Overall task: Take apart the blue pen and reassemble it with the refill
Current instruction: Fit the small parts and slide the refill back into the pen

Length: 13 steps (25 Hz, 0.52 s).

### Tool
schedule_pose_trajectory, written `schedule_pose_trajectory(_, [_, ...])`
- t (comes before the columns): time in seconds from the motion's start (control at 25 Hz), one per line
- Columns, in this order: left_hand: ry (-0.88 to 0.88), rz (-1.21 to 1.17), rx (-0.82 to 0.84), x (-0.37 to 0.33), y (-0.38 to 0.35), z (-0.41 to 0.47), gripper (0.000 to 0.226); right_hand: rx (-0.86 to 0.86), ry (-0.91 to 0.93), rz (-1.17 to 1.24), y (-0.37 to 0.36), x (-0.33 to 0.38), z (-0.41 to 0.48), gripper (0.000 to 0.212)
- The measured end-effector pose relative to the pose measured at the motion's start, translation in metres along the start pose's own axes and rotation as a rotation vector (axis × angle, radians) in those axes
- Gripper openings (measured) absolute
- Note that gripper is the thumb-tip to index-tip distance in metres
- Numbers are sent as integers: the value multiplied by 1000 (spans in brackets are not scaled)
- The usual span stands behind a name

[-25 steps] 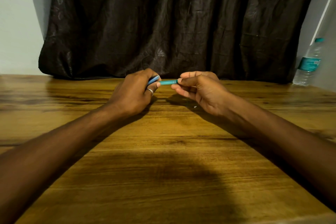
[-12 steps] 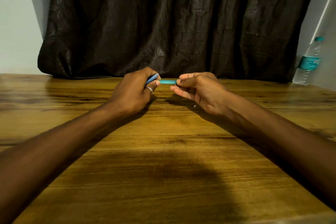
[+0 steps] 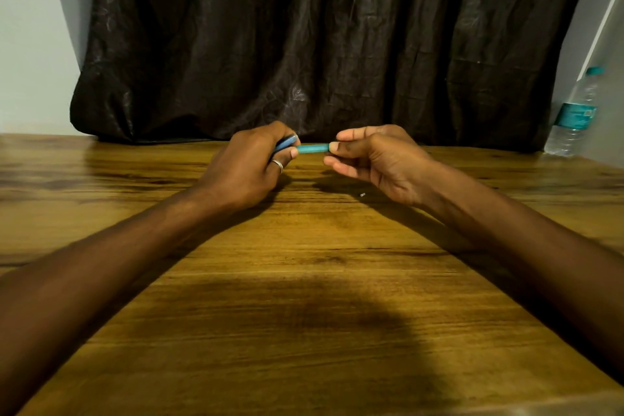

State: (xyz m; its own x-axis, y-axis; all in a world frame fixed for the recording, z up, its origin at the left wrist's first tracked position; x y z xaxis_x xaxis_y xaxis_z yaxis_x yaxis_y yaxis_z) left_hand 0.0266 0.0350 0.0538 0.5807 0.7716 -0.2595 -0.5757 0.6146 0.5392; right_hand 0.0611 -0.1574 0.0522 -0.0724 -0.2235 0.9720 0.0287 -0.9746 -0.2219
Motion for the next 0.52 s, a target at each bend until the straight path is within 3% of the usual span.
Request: schedule_pose_trajectory(0.52, [-51, 1, -10, -2, 0, 0, 14, 10, -46, 22, -1, -1, -5, 35])
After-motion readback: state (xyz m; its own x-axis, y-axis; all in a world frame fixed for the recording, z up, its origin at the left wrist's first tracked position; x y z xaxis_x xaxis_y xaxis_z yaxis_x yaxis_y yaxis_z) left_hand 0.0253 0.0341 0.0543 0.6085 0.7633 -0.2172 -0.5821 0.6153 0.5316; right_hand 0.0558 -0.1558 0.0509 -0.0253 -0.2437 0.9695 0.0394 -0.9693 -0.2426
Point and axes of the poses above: each hand's wrist, its own z-axis towards the middle knuckle, its own y-axis out of the back of the hand, x = y × z, the point moved 4 cm from there along z, towards the middle knuckle, and after that the axes turned 11 degrees about -x, right-handed, at the moved point
